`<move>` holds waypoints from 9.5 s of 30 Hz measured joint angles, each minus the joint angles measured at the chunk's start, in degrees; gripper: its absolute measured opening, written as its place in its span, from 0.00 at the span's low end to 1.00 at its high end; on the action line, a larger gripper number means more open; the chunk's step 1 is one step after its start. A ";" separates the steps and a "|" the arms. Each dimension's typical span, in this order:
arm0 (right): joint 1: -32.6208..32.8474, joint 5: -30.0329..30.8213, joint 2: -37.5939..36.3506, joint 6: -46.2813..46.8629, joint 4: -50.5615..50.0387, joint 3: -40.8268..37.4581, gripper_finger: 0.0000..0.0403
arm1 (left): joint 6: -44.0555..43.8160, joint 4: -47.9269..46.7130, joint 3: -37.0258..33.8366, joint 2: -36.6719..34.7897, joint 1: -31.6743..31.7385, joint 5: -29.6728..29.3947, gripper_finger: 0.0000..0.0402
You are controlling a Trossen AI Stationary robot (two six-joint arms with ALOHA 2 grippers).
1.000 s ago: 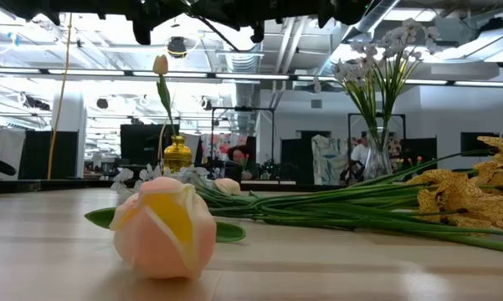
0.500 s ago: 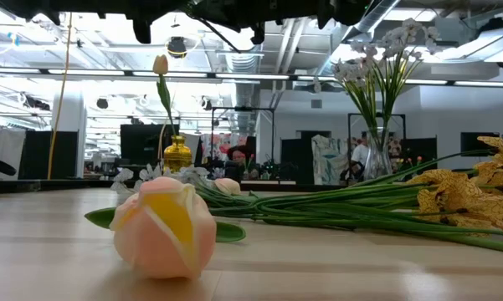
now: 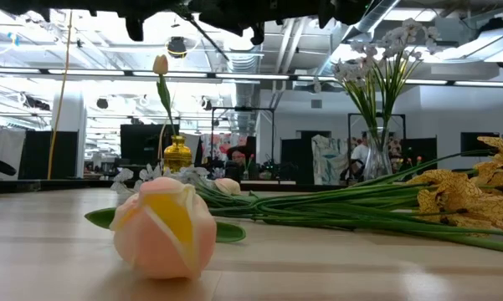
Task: Sort flowers into vase by color
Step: Put the top yellow flowers into the bottom transparent vase
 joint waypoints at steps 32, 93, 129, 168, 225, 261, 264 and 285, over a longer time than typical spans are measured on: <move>-0.37 0.30 0.00 0.04 -3.98 0.04 0.58 | -14.75 -85.71 37.26 -17.60 0.00 1.22 0.01; -1.81 0.26 0.02 0.09 -4.70 0.07 0.58 | 1.94 -107.67 33.33 -35.43 50.03 62.54 0.01; -1.77 0.26 0.04 0.06 -3.39 0.07 0.58 | 5.76 -107.41 32.22 -30.35 23.97 39.19 0.01; -1.86 0.24 0.04 0.04 0.75 0.07 0.58 | 1.32 -87.28 39.98 -11.90 12.39 42.91 0.01; -1.38 0.21 0.04 0.04 0.46 0.07 0.58 | 4.63 -107.66 37.79 -35.45 54.97 72.74 0.01; -0.59 -7.73 0.00 11.41 0.05 4.85 0.58 | 22.07 -104.48 38.42 -12.56 39.57 54.33 0.00; -0.51 -8.22 0.00 13.56 -0.42 4.85 0.58 | 22.84 -101.99 39.72 -10.49 39.32 53.13 0.00; 0.64 -15.21 15.02 16.52 -5.30 20.75 0.58 | 20.70 -95.89 40.31 -5.67 38.32 50.11 0.01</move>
